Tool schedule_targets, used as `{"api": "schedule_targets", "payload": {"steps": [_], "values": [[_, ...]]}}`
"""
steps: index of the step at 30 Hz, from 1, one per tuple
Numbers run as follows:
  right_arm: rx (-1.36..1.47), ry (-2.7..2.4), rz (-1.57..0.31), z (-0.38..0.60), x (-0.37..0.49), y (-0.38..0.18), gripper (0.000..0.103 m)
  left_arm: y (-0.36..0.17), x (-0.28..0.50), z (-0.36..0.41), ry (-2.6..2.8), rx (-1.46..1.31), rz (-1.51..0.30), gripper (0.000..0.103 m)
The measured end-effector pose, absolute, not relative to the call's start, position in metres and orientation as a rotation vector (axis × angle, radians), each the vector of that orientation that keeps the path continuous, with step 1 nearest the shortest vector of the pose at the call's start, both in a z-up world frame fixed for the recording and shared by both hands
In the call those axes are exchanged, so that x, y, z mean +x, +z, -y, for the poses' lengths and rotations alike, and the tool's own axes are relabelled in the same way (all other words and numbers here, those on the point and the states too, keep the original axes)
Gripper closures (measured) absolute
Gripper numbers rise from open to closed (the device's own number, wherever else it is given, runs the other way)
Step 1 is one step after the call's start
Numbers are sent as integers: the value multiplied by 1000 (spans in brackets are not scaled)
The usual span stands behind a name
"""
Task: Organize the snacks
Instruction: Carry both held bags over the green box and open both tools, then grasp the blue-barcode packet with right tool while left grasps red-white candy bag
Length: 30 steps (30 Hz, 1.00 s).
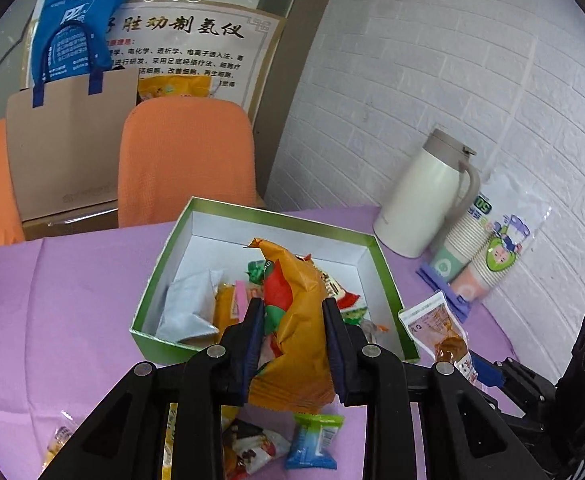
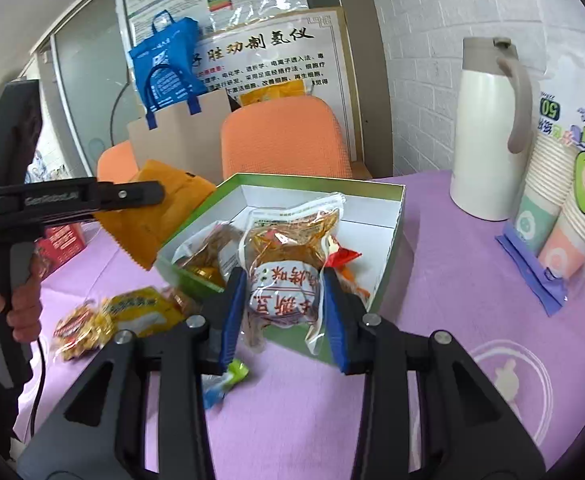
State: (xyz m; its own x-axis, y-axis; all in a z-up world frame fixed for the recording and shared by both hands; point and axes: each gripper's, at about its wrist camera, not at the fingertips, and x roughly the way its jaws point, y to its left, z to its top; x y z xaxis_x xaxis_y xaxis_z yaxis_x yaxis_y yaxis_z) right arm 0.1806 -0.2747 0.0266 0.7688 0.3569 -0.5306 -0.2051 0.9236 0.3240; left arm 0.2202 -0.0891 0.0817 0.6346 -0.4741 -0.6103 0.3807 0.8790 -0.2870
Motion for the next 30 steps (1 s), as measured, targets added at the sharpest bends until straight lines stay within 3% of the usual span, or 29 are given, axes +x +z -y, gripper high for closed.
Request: {"api": "schedule_targets", "payload": {"steps": [6, 8, 9, 11, 12, 14, 15, 16, 22, 30], "values": [[267, 313, -627, 266, 220, 14, 62, 74, 249, 91, -434, -136, -743, 74], [251, 313, -631, 259, 230, 6, 55, 71, 257, 91, -416, -132, -746, 74], [230, 311, -652, 255, 236, 2, 50, 69, 262, 91, -405, -131, -746, 74], [206, 285, -676, 252, 239, -5, 17, 63, 269, 92, -387, -135, -744, 73], [200, 283, -661, 252, 235, -6, 14, 60, 272, 91, -380, -132, -739, 70], [187, 292, -635, 253, 227, -7, 12, 52, 275, 90, -367, -122, -741, 48], [181, 294, -634, 253, 225, -7, 12, 48, 276, 87, -365, -125, -745, 24], [176, 294, -639, 252, 224, -9, 10, 44, 275, 84, -350, -130, -739, 17], [170, 283, -648, 254, 216, -3, 9, 31, 279, 81, -320, -144, -784, 17], [201, 319, -574, 260, 174, 27, 9, 52, 242, 73, -332, -132, -737, 17]]}}
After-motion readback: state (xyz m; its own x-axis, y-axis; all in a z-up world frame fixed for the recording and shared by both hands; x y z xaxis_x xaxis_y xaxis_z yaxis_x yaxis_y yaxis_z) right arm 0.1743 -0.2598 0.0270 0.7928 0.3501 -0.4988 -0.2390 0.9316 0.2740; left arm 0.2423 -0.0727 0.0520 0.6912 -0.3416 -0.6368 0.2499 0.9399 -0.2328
